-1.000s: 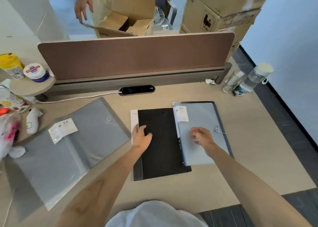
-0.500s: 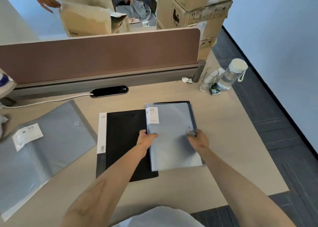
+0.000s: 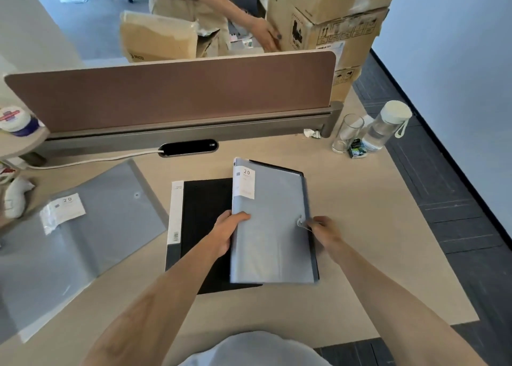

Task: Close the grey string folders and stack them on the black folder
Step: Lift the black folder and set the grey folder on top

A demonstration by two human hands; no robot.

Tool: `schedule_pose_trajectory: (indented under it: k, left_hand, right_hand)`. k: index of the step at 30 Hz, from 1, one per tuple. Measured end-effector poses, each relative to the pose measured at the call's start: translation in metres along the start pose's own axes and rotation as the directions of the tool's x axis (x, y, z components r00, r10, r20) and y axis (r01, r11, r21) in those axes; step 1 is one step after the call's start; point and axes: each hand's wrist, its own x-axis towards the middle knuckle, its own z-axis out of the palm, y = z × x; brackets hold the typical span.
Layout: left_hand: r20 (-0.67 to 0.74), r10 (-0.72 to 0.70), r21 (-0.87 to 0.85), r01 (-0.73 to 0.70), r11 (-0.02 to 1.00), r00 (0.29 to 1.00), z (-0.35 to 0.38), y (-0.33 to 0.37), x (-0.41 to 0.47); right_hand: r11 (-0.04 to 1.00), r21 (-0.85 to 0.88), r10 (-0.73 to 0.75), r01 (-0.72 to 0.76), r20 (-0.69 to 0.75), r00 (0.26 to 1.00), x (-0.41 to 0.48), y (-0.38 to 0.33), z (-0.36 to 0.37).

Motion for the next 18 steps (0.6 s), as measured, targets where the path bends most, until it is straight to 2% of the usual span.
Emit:
schedule_pose_trajectory:
  k: [6, 14, 16, 18]
  left_hand:
    - [-0.01, 0.028, -0.07, -0.028, 0.997, 1.0, -0.068, -0.005, -0.019]
    - [-0.189, 0.081, -0.032, -0.089, 0.996, 0.979, -0.14, -0.009, -0.039]
    - [-0.208, 0.102, 0.059, -0.092, 0.994, 0.973, -0.148, -0.012, -0.04]
    - [-0.262, 0.125, 0.367, -0.021, 0.93, 0.957, -0.156, -0.018, -0.04]
  right_hand:
    - [0.996, 0.015, -0.09, 0.089, 0.079, 0.993, -0.016, -0.027, 0.056]
    - [0.994, -0.038, -0.098, 0.102, 0.109, 0.989, -0.052, -0.064, 0.132]
    - [0.993, -0.08, -0.076, 0.084, 0.098, 0.992, -0.058, -0.066, 0.145]
    - [0.981, -0.17, -0.081, 0.094, 0.08, 0.993, -0.063, -0.064, 0.153]
